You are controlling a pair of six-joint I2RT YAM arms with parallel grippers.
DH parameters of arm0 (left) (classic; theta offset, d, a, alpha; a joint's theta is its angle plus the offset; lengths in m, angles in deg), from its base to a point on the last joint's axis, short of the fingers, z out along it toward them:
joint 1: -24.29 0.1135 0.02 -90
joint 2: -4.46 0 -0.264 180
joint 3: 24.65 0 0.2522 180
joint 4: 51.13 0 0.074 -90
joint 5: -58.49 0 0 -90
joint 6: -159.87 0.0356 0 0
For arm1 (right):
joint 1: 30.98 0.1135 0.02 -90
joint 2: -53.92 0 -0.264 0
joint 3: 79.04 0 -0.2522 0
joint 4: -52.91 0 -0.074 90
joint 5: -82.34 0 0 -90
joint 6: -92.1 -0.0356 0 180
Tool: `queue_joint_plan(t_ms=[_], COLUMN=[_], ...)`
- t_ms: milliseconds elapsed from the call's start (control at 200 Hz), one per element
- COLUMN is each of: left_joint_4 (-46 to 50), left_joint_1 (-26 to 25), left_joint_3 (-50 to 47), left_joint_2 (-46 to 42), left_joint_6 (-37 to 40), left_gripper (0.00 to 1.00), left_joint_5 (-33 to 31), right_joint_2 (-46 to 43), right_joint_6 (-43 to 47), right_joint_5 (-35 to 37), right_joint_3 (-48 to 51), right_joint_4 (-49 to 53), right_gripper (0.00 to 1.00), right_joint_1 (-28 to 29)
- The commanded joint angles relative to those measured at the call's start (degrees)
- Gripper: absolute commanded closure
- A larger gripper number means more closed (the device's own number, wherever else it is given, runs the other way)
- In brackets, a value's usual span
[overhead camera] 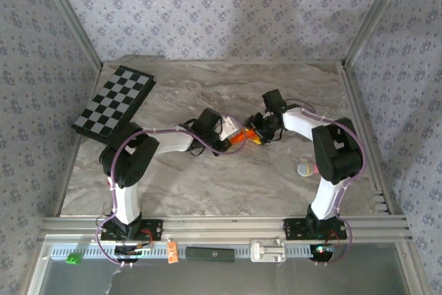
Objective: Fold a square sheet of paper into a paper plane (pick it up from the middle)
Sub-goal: Fold the wing for the fifth time at the center of the table.
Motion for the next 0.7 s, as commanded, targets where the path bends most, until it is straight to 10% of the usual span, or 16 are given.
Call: queue_joint_plan(t_ms=[0,695], left_joint_4=[4.4,14.9], left_joint_1=[0.8,2.0], left_joint_3=[2.7,10.5], left_joint_2=[-0.6,5.2], left_joint_6=[-3.9,-13.1], left_gripper=[0.94,1.00], left_joint_5=[4.6,12.6], right_joint_2=[-3.8,-14.3], right_joint_6=[5.1,10.3], right_joint_5=[1.7,6.0], right_joint_3=[-1.2,9.4], right_joint_4=[1.3,-9.6], right_gripper=[0.38,0.34], right_joint_1=[-1.8,-5.9])
